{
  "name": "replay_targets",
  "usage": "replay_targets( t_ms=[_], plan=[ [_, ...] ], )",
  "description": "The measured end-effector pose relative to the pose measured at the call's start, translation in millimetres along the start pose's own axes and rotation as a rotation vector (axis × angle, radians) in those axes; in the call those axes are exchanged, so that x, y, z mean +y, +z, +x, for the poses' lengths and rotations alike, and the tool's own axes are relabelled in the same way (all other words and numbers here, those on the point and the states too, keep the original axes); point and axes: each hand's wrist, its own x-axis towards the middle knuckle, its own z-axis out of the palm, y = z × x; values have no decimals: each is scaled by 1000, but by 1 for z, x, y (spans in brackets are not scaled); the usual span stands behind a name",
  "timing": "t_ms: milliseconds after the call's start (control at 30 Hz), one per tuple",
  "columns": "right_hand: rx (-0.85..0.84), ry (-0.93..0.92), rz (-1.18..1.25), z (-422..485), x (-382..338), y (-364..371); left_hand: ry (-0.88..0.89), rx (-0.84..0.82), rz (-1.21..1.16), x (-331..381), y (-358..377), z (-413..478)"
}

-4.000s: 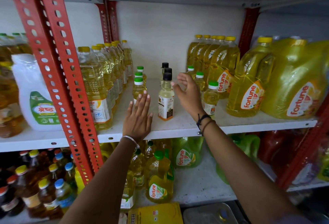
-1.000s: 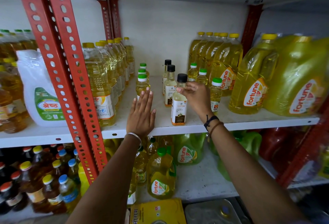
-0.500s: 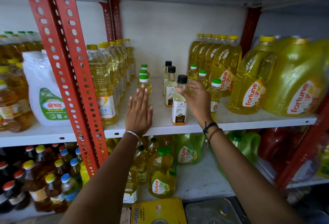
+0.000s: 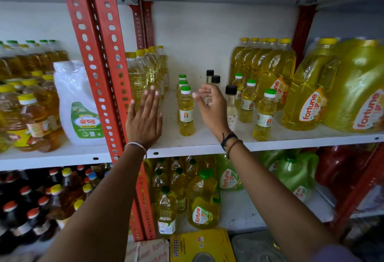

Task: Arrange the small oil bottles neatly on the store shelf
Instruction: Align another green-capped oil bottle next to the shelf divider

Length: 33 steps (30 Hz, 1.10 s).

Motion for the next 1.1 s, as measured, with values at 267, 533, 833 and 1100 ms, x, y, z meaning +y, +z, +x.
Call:
replay_targets(
  t_ms=[267,533,833,1100],
  plan=[
    [-253,263,-47,29,6,37,1,53,21,-3,7,-3],
    [-129,294,-104,38,11,44,11,81,-1,-2,6,-4],
    [-63,285,-259,38,6,53,16,97,-11,-3,7,-4],
    [-120,262,-129,32,15,50,20,101,-5,-3,8,-4]
  ],
)
